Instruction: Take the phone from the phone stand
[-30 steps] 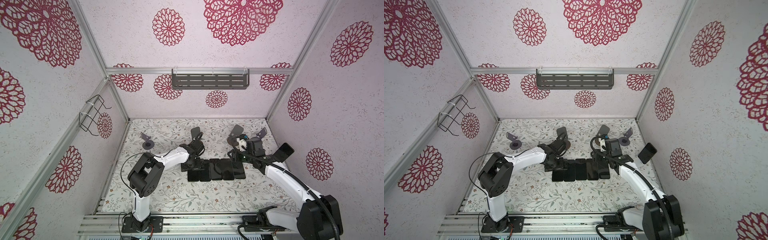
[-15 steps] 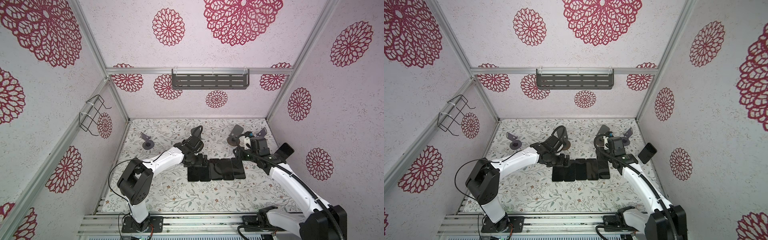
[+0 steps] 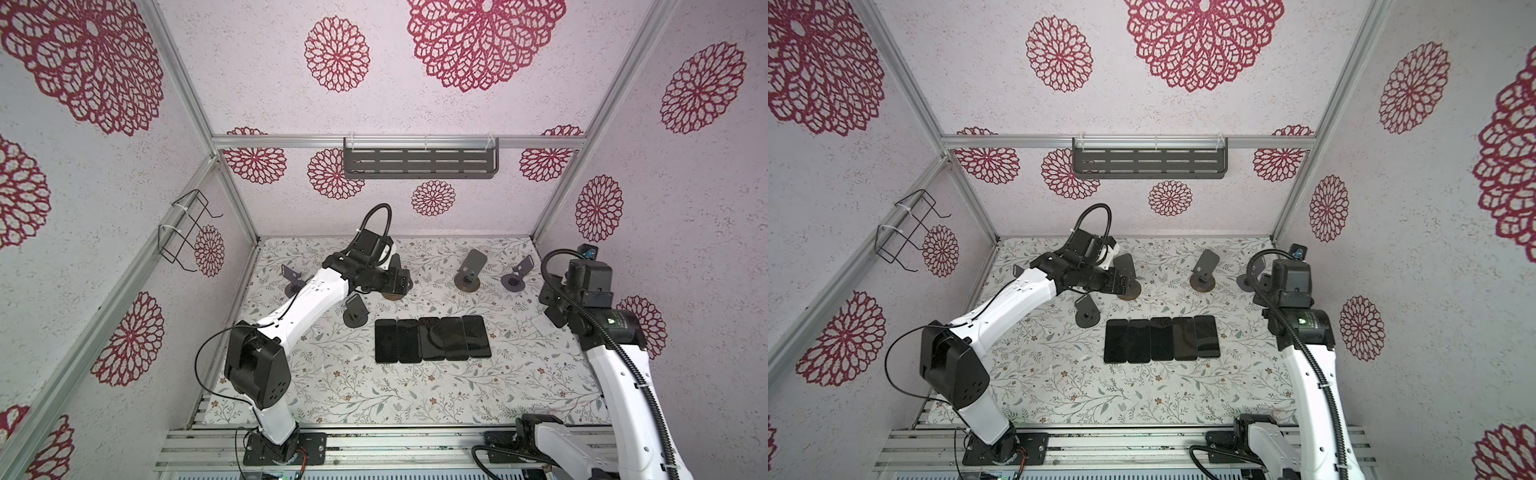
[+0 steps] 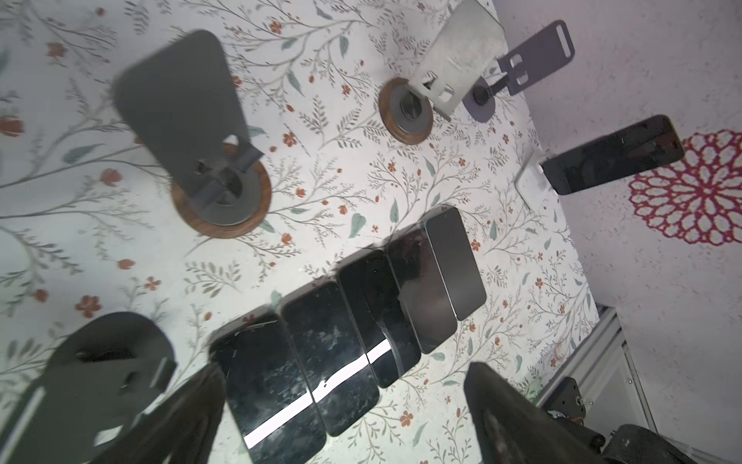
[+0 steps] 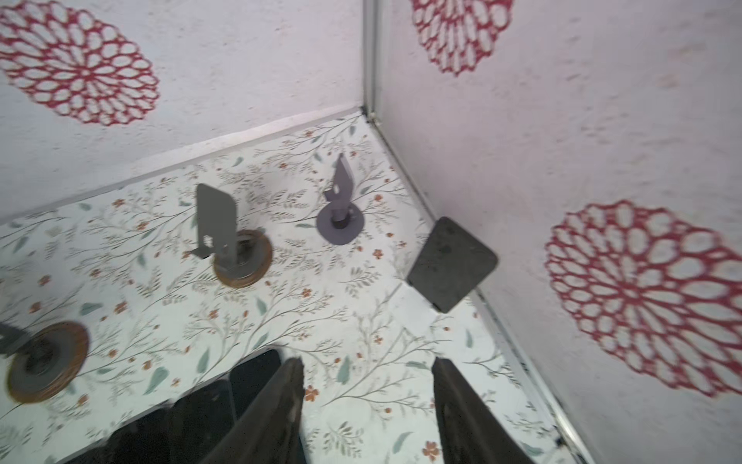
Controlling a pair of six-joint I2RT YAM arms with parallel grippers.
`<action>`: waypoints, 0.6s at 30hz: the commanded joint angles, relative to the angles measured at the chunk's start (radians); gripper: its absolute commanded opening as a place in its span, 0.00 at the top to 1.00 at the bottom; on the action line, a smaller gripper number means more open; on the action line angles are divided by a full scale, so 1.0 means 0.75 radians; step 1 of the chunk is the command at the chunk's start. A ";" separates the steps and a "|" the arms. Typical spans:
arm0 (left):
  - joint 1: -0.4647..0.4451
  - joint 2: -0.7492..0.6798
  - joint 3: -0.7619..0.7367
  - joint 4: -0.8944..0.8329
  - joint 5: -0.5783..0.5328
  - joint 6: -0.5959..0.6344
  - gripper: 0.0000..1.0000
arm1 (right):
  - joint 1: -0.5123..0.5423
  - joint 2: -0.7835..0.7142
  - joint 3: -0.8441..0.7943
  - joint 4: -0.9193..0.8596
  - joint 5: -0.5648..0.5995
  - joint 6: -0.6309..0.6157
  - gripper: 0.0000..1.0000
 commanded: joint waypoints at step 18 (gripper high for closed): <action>0.225 -0.242 -0.134 0.087 0.170 0.057 0.03 | -0.742 0.301 0.042 0.118 -0.422 -0.254 0.27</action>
